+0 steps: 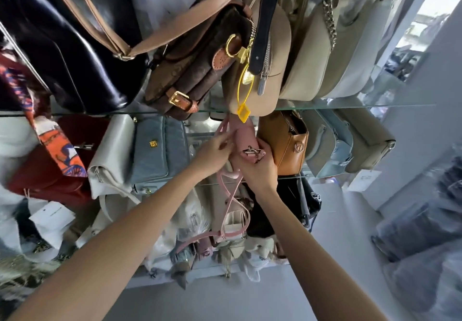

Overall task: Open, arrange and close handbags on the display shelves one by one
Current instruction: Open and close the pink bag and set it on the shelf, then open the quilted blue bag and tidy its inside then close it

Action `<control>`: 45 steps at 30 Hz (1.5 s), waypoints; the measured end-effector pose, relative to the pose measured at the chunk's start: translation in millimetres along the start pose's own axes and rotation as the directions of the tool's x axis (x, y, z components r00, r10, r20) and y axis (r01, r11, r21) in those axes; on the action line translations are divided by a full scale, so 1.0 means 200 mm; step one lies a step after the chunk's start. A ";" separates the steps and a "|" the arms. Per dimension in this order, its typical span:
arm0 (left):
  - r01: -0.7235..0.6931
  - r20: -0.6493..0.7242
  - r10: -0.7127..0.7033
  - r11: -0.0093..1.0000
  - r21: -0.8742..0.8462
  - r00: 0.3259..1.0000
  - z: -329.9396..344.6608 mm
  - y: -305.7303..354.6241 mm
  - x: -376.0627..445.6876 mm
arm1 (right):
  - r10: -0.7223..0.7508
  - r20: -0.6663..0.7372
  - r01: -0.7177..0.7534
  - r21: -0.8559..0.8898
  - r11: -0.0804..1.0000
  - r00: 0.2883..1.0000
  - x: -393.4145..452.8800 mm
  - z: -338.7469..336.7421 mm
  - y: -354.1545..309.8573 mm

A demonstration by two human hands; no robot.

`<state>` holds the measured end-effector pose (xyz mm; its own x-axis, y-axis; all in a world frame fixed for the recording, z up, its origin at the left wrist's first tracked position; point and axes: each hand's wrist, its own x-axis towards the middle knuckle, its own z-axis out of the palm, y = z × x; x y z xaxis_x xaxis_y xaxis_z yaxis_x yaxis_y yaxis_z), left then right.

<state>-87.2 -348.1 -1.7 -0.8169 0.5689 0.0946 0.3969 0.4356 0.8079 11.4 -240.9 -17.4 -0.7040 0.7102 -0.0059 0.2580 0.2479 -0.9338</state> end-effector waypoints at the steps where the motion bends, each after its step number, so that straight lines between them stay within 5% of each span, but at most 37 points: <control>1: -0.024 -0.026 0.024 1.000 0.007 0.999 -0.03 -0.02 -0.01 | -0.006 0.015 0.007 -0.026 1.000 1.000 -0.01 -0.02 -0.01; 5: 0.014 -0.109 -0.021 0.998 -0.062 0.994 -0.22 -0.06 -0.07 | -0.208 -0.011 0.204 -0.149 0.967 0.978 -0.09 -0.10 -0.08; 8: 0.166 -0.282 -0.165 0.986 -0.021 0.945 -0.44 -0.14 -0.12 | -0.509 -0.076 0.477 -0.253 0.842 0.858 -0.17 -0.08 -0.15; 10: 0.303 -0.359 -0.280 0.953 0.008 0.890 -0.54 -0.20 -0.15 | -0.584 -0.053 0.560 -0.224 0.797 0.810 -0.18 0.00 -0.20; 14: 0.439 -0.308 -0.391 0.893 0.103 0.867 -0.56 -0.21 -0.25 | -0.316 0.283 0.338 -0.032 0.941 0.906 -0.17 0.20 -0.30; 17: 0.464 -0.294 -0.415 0.878 0.120 0.861 -0.55 -0.18 -0.29 | -0.114 0.489 0.233 -0.189 0.954 0.865 -0.15 0.39 -0.28; 22: 0.534 -0.301 -0.499 0.845 0.041 0.813 -0.63 -0.18 -0.28 | 0.167 0.567 -0.320 0.181 0.930 0.807 -0.10 0.55 -0.21; 27: 0.633 -0.103 -0.627 0.773 0.038 0.772 -0.75 -0.15 -0.28 | 0.109 0.576 -0.326 0.289 0.900 0.810 -0.15 0.52 -0.13; 31: 0.684 0.059 -0.690 0.696 -0.221 0.721 -0.63 -0.30 -0.30 | 0.122 0.537 -0.348 0.343 0.872 0.835 -0.14 0.39 -0.11; 35: 0.547 0.019 -0.627 0.664 -0.511 0.779 -0.49 -0.27 -0.40 | 0.158 0.595 -0.353 0.227 0.908 0.788 -0.20 0.30 -0.08; 40: 0.620 0.213 -0.614 0.586 -0.521 0.760 -0.47 -0.13 -0.54 | 0.191 0.649 -0.420 0.218 0.881 0.737 -0.21 0.17 -0.03; 45: 0.640 0.251 -0.600 0.618 -0.456 0.759 -0.43 -0.08 -0.66 | 0.186 0.709 -0.405 0.153 0.901 0.680 -0.29 0.10 -0.01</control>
<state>-21.5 -489.9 23.6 -0.7534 0.3460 -0.5591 -0.4681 0.3149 0.8256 39.2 -295.5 -21.5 -0.9002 0.0619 -0.4311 0.4168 -0.1649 -0.8939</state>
